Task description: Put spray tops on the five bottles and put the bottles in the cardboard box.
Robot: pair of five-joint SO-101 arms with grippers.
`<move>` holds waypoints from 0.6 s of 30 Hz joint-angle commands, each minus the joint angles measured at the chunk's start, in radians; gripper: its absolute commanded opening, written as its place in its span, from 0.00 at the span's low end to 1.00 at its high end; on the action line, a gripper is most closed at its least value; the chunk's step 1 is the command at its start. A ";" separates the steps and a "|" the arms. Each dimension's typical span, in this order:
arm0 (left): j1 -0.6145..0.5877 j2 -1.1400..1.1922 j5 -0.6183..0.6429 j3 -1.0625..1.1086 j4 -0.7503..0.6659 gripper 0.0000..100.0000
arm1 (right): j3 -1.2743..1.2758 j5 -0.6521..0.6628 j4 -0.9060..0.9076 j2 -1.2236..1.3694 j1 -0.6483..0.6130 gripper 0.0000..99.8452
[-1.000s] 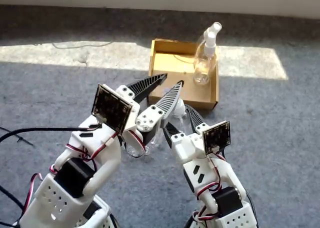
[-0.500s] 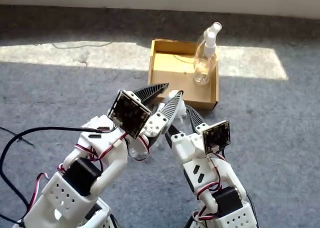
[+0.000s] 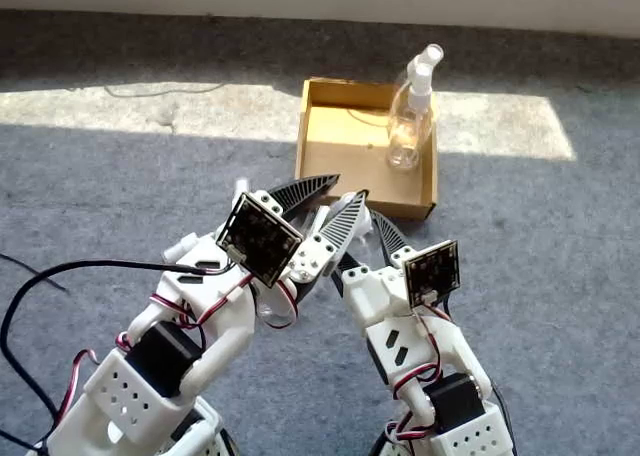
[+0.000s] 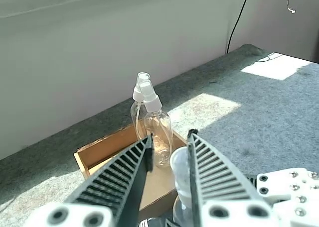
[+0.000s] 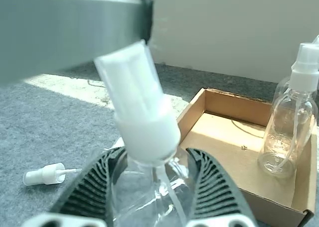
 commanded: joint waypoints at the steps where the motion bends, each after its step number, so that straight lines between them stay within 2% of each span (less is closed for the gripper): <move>1: 0.025 0.013 -0.006 -0.054 0.009 0.12 | -0.033 -0.006 -0.018 -0.012 0.008 0.00; 8: 0.013 0.012 -0.006 -0.150 0.031 0.12 | -0.031 -0.005 -0.018 -0.012 0.013 0.00; 14: -0.133 0.012 0.034 -0.194 0.063 0.12 | -0.039 -0.005 -0.018 -0.012 0.113 0.00; 18: -0.113 0.015 0.031 -0.189 0.063 0.12 | -0.039 -0.005 -0.018 -0.012 0.116 0.00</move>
